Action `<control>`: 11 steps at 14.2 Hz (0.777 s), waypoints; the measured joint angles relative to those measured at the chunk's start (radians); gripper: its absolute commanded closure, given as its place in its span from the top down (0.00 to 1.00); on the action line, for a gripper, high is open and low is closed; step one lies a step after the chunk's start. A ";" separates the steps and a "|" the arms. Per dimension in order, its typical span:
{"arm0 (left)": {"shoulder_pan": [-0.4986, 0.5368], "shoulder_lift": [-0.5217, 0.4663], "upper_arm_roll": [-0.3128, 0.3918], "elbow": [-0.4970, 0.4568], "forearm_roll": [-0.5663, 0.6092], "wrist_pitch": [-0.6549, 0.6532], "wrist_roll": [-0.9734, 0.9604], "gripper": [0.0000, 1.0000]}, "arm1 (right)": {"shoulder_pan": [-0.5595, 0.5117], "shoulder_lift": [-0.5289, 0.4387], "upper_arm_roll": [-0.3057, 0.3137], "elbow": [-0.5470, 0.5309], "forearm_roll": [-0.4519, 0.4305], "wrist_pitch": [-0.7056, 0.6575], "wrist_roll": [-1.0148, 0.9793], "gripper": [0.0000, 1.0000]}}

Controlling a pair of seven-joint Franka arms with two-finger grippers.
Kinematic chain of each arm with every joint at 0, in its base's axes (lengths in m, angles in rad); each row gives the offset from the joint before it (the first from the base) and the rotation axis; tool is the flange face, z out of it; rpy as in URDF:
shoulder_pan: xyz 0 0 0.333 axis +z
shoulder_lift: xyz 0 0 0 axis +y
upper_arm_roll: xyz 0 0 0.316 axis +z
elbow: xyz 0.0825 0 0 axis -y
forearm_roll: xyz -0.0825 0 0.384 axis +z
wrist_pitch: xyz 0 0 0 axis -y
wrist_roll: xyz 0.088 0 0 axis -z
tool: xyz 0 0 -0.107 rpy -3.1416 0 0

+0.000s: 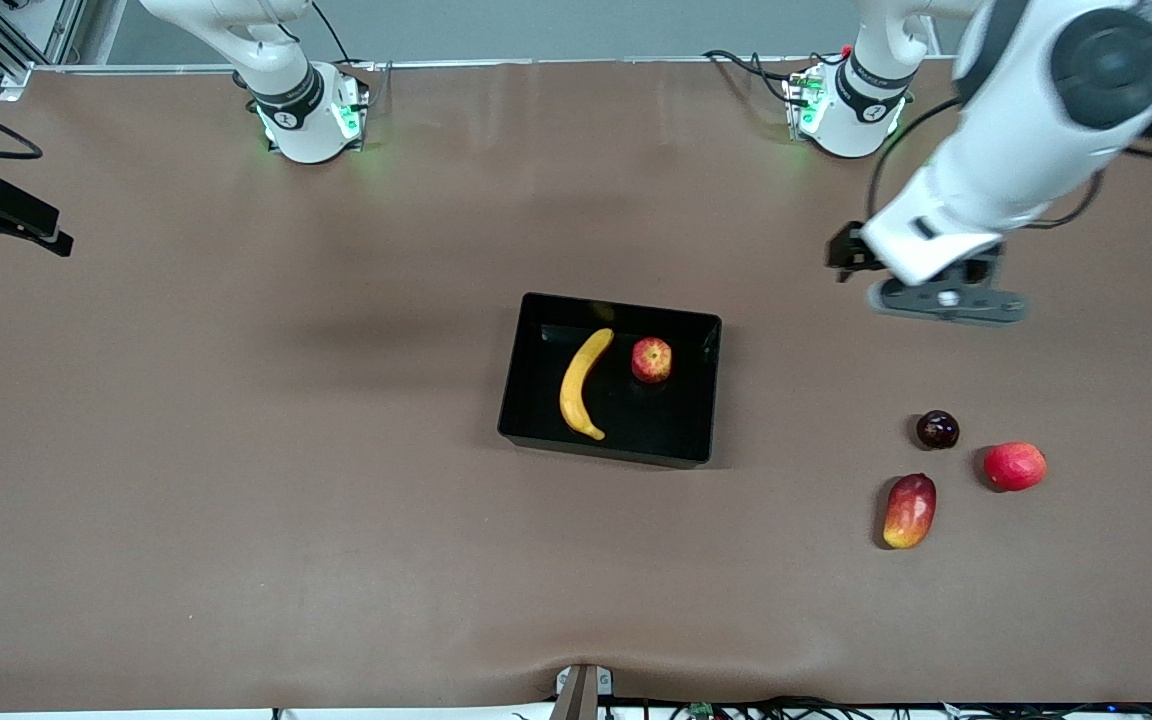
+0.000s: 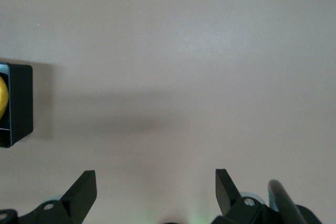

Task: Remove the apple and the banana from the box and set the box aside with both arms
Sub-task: 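Reach the left gripper into the tray and grasp the red apple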

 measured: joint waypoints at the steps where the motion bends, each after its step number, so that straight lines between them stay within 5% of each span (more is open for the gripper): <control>1: -0.018 0.009 -0.003 -0.009 -0.001 0.006 -0.010 1.00 | -0.001 0.001 0.000 0.000 0.000 0.000 0.000 1.00; 11: -0.194 0.216 -0.042 -0.133 -0.025 0.368 -0.314 1.00 | -0.008 0.007 -0.001 0.000 0.000 0.000 0.000 1.00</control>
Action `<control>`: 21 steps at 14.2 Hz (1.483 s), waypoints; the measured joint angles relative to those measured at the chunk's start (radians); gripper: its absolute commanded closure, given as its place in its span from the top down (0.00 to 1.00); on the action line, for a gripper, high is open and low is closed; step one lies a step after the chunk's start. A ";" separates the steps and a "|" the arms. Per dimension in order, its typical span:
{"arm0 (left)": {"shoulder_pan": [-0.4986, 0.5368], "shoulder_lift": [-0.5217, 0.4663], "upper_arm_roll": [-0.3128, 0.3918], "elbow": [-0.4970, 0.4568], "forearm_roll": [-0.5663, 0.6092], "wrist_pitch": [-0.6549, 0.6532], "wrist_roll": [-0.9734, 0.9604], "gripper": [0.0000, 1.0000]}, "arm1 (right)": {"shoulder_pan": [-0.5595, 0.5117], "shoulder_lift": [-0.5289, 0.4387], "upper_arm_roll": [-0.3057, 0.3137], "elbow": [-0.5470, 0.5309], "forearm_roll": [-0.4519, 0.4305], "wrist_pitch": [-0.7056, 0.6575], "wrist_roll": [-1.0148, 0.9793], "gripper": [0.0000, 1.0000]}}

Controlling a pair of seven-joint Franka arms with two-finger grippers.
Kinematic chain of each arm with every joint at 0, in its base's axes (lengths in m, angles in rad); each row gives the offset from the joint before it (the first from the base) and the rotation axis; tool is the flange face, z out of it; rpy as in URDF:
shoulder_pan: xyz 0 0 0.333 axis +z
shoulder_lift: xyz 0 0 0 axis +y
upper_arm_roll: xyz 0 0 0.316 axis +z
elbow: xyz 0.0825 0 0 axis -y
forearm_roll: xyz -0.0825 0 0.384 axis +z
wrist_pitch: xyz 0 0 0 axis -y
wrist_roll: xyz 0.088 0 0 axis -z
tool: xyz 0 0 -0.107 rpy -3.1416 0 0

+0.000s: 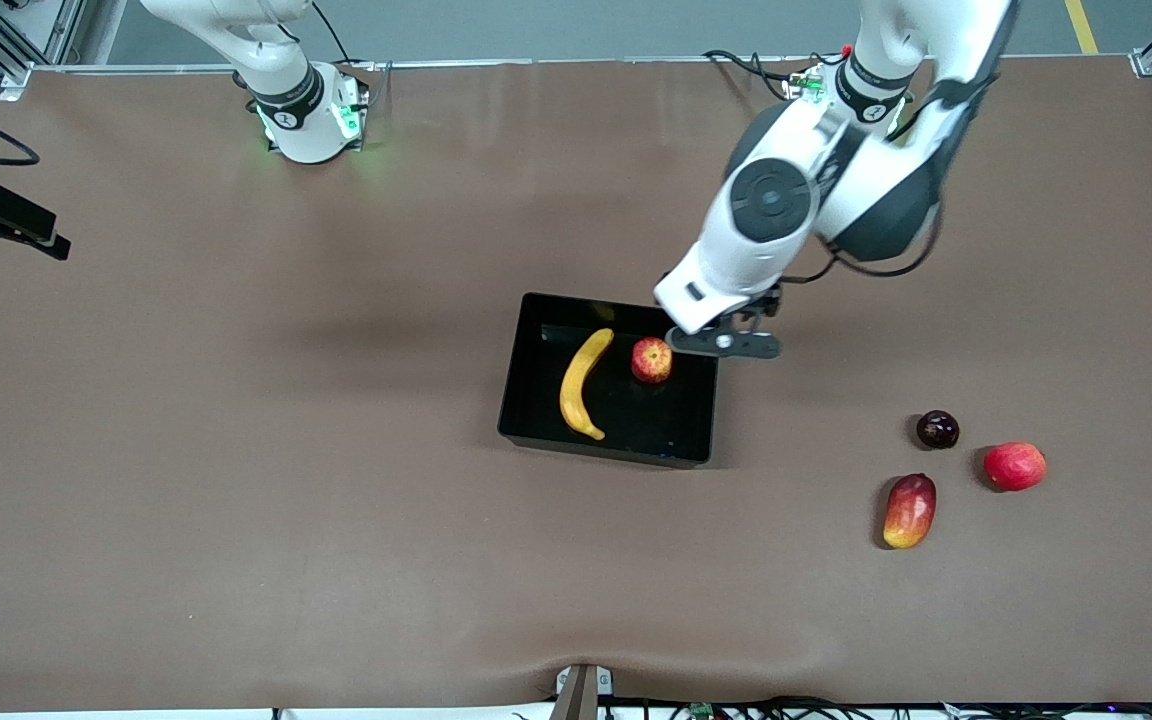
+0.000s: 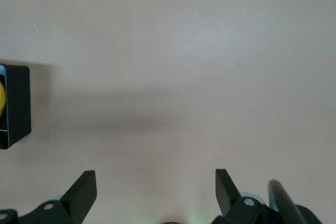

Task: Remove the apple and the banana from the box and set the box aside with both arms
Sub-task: 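Reach the left gripper into the tray and grasp the red apple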

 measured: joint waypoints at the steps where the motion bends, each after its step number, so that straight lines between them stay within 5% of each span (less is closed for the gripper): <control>1: -0.017 0.017 0.000 -0.019 0.011 0.046 -0.028 1.00 | 0.000 0.000 0.001 0.000 0.000 0.000 0.000 1.00; 15: -0.078 0.249 0.000 -0.056 0.104 0.312 -0.164 1.00 | 0.000 0.001 0.001 0.000 0.000 0.000 0.000 1.00; 17: -0.079 0.274 0.000 -0.056 0.114 0.341 -0.164 0.77 | 0.000 0.001 0.001 0.000 0.000 0.000 0.000 1.00; 20: -0.079 0.289 0.000 -0.056 0.118 0.360 -0.164 0.08 | 0.000 0.001 0.001 0.000 0.000 0.000 0.000 1.00; 21: -0.079 0.289 0.000 -0.054 0.119 0.361 -0.168 0.00 | 0.000 0.001 0.001 0.000 0.000 0.000 0.000 1.00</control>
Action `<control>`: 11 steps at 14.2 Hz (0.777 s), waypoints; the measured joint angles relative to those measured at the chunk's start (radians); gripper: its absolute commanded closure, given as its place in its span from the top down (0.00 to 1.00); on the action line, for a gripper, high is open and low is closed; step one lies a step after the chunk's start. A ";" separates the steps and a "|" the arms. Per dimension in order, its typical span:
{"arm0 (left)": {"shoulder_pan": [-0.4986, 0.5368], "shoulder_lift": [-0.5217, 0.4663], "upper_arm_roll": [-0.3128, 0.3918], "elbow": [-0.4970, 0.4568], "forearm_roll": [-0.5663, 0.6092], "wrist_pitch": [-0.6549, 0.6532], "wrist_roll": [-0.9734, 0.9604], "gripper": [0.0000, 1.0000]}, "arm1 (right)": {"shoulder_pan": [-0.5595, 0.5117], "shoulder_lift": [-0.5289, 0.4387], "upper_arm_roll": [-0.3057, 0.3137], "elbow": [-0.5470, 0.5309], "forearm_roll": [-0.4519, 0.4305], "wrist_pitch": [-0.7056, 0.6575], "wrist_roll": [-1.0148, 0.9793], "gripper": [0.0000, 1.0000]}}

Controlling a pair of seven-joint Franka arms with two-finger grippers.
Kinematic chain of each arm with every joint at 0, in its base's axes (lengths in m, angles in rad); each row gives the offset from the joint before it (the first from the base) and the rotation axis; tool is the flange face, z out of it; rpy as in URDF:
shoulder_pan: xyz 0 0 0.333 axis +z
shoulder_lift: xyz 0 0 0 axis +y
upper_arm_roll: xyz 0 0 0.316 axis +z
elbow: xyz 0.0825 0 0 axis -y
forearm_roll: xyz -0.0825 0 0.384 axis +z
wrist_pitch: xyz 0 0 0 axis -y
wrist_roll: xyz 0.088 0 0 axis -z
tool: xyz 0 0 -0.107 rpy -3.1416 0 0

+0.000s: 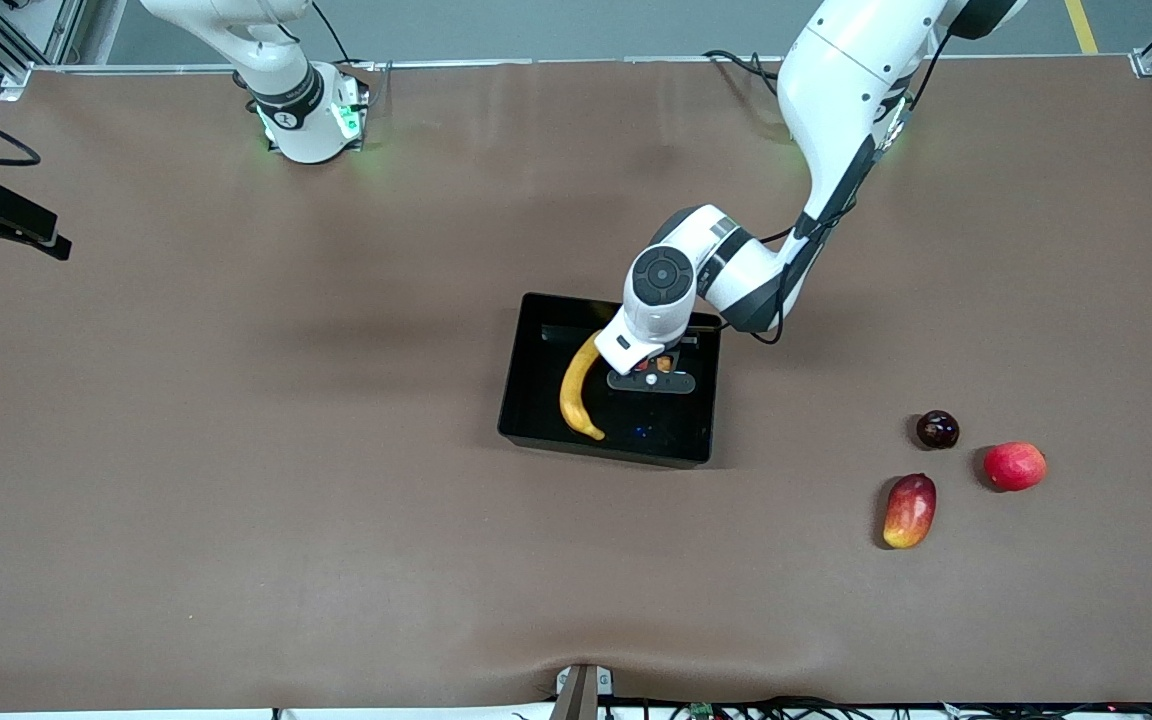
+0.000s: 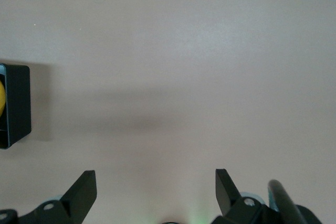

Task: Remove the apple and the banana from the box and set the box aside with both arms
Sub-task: 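Reach the left gripper into the tray and grasp the red apple, then carry the apple with the left gripper and set it beside the mango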

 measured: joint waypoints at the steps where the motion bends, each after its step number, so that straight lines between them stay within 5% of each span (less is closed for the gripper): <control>1: 0.000 0.000 0.000 0.003 0.000 0.001 -0.007 0.00 | 0.000 0.000 0.000 0.000 0.000 0.000 0.000 1.00; 5: 0.006 -0.033 0.001 0.034 0.001 0.001 -0.012 0.00 | 0.000 0.000 0.000 0.000 0.000 0.000 0.000 1.00; 11: 0.065 -0.222 0.009 0.095 0.001 -0.154 -0.012 0.00 | 0.000 0.001 0.000 0.000 0.000 0.000 0.000 1.00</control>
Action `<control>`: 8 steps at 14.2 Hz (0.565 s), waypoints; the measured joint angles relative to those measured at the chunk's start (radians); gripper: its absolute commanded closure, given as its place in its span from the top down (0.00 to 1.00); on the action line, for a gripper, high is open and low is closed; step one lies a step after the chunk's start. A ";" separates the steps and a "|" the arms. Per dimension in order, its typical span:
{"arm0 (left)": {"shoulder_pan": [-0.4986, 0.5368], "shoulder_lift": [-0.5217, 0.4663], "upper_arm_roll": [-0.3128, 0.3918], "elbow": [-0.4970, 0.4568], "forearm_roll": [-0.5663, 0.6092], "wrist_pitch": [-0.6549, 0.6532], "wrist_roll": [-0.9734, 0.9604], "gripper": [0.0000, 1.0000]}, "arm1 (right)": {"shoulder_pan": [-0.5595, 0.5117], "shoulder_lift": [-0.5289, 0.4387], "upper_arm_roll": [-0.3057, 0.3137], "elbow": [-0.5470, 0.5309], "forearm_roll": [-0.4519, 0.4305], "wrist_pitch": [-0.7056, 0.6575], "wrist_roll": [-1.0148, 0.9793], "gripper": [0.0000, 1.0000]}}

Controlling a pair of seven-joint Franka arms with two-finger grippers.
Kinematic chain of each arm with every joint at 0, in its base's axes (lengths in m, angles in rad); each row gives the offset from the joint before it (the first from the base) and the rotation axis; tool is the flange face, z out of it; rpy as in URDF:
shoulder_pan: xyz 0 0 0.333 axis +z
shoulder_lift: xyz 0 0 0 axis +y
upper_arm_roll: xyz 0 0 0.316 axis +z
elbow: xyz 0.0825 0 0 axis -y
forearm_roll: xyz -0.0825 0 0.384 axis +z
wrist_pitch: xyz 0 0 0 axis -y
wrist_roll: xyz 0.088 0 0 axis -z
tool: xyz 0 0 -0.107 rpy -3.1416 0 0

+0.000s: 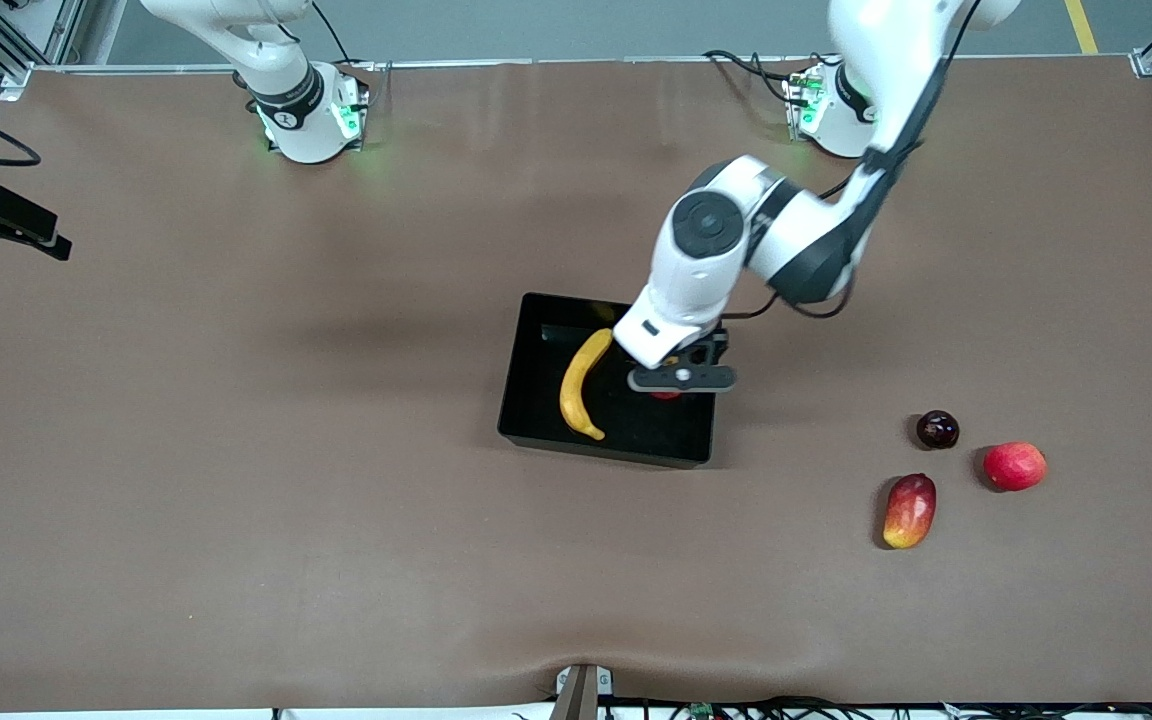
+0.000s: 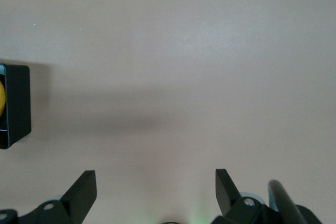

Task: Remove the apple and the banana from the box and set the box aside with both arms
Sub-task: 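Carry the apple with the left gripper and set it beside the mango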

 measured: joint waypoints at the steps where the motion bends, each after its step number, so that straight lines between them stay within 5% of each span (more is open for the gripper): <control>1: 0.014 -0.026 0.002 0.018 0.000 -0.037 0.003 0.00 | 0.000 0.000 0.000 0.000 0.000 0.000 0.000 1.00; 8: 0.232 -0.057 0.004 0.082 -0.007 -0.160 0.223 0.00 | 0.000 0.000 0.000 0.000 0.000 0.000 0.000 1.00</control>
